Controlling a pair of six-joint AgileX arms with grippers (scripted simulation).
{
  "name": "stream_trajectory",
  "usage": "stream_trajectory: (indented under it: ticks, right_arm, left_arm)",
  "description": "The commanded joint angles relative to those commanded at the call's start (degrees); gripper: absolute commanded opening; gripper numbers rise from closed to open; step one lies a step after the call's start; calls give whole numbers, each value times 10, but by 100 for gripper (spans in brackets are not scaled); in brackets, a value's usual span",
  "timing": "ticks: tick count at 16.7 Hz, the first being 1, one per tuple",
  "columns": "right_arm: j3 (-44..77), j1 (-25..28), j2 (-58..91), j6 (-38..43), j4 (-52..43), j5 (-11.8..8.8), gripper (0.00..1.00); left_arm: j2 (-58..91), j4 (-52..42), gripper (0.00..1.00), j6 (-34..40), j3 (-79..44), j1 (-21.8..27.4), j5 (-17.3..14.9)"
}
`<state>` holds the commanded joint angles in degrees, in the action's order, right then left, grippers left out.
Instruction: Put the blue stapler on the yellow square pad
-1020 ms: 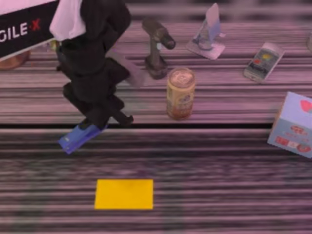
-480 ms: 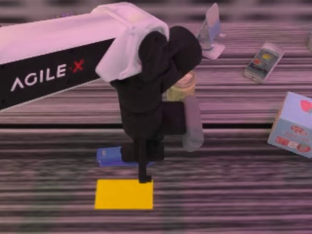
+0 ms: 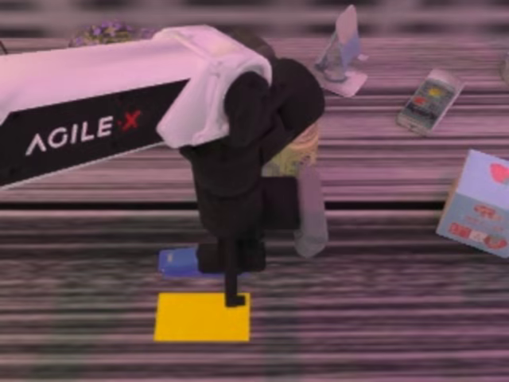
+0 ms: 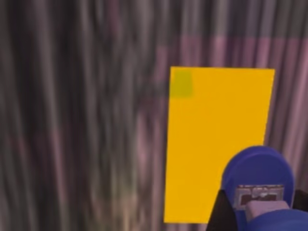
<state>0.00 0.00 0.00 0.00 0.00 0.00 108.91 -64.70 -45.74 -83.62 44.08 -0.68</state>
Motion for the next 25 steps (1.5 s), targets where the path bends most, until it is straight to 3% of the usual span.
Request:
stream_trajectory:
  ticks: [6, 12, 25]
  right_arm:
    - [0, 0, 0, 0, 0, 0, 100]
    - [0, 0, 0, 0, 0, 0, 100]
    - [0, 0, 0, 0, 0, 0, 100]
  left_arm:
    - [28, 153, 0, -16, 121, -13, -1]
    - [34, 178, 0, -20, 144, -14, -1]
    - [34, 178, 98, -20, 144, -14, -1]
